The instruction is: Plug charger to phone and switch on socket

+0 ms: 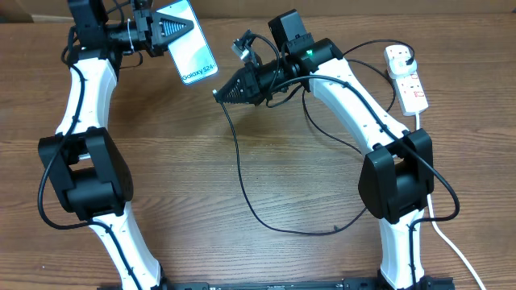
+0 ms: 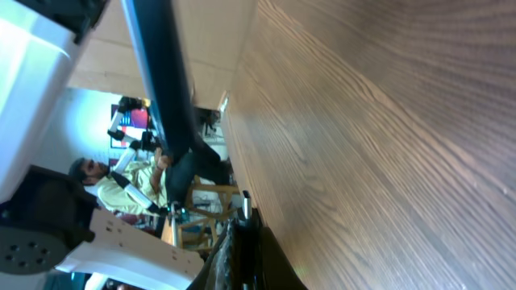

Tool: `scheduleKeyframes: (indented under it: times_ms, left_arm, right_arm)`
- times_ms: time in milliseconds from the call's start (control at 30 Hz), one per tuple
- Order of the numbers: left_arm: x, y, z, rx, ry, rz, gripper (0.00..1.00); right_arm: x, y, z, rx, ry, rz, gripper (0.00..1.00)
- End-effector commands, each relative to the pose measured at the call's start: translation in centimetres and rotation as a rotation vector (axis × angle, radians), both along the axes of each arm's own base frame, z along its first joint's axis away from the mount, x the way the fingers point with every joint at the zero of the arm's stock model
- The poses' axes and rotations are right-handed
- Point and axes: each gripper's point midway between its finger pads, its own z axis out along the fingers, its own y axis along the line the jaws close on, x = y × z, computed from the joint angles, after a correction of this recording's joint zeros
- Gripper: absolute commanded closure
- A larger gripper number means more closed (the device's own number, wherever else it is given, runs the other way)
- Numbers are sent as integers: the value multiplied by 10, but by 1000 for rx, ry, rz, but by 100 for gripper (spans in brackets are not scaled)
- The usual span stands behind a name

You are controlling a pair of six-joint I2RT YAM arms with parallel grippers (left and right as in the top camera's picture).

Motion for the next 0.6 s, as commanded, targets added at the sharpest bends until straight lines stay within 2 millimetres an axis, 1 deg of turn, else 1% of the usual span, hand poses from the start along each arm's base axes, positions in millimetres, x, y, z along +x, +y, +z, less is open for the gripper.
scheduleKeyframes:
  times_ms: [0, 200, 567]
  left_arm:
    - [-5, -14, 9, 0, -39, -40, 96]
    - [-6, -17, 9, -3, -15, -44, 96]
    - [-6, -17, 9, -3, -12, -42, 96]
  right_arm:
    - [-5, 2, 29, 53, -3, 5, 96]
    - [-5, 5, 38, 94, -4, 19, 96]
    - [-3, 6, 41, 108, -22, 23, 96]
